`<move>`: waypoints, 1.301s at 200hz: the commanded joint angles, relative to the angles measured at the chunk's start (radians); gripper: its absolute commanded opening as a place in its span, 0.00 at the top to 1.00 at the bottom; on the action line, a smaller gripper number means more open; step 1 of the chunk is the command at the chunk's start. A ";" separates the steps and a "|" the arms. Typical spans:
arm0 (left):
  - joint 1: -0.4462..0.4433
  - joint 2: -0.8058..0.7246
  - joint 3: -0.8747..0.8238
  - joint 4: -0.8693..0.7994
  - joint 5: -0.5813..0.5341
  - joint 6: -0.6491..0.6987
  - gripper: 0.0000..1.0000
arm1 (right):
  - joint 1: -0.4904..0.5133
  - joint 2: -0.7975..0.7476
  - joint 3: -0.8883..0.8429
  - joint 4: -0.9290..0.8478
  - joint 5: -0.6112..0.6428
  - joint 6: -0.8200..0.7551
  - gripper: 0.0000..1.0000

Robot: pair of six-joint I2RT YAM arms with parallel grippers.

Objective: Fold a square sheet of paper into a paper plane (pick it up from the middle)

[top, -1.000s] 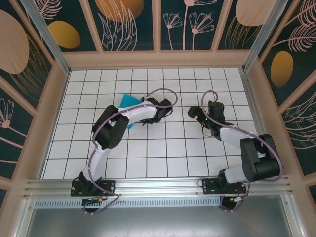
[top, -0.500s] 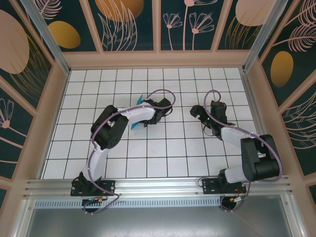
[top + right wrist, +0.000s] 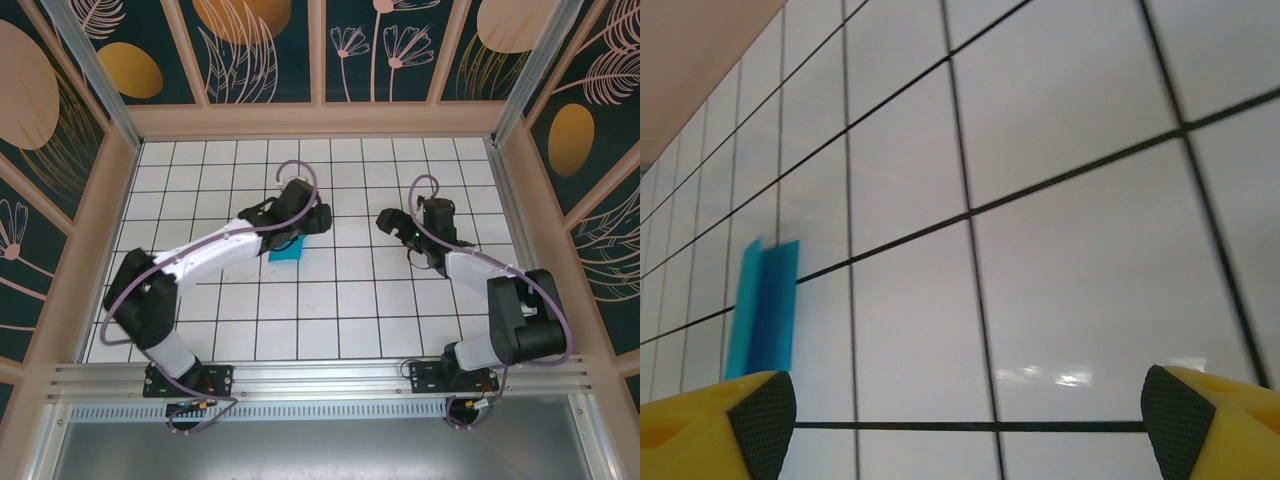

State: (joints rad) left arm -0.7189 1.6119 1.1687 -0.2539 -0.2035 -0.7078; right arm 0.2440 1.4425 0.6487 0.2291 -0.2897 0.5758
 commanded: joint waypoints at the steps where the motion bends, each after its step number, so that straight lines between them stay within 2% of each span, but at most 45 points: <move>1: 0.095 -0.088 -0.132 0.140 0.094 -0.051 0.12 | 0.096 0.059 0.113 -0.037 -0.037 -0.026 0.13; 27: 0.185 -0.157 -0.253 0.156 0.072 -0.083 0.02 | 0.223 0.190 0.285 -0.098 -0.050 -0.032 0.33; 59: 0.235 -0.199 -0.327 0.114 -0.046 -0.094 0.01 | 0.349 0.396 0.491 -0.138 -0.110 -0.031 0.62; 75: 0.260 -0.216 -0.357 0.108 -0.063 -0.106 0.02 | 0.390 0.496 0.600 -0.183 -0.119 -0.034 0.70; 114: 0.314 -0.235 -0.407 0.123 -0.044 -0.129 0.02 | 0.451 0.682 0.793 -0.292 -0.133 -0.041 0.72; 140: 0.333 -0.227 -0.424 0.135 -0.015 -0.134 0.02 | 0.484 0.786 0.915 -0.409 -0.178 -0.108 0.72; 173: 0.339 -0.208 -0.420 0.146 0.022 -0.132 0.07 | 0.491 0.841 0.961 -0.494 -0.168 -0.172 0.72; 205: 0.340 -0.191 -0.414 0.163 0.068 -0.118 0.15 | 0.479 0.836 0.944 -0.613 -0.125 -0.332 0.74; 231: 0.340 -0.178 -0.415 0.205 0.138 -0.099 0.23 | 0.439 0.762 0.832 -0.646 -0.101 -0.462 0.74; 260: 0.340 -0.159 -0.426 0.305 0.280 -0.064 0.34 | 0.391 0.656 0.730 -0.621 -0.172 -0.524 0.73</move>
State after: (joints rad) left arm -0.3847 1.4303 0.7532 -0.0605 -0.0631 -0.8127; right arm 0.6853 2.1624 1.4654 -0.2638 -0.4480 0.1677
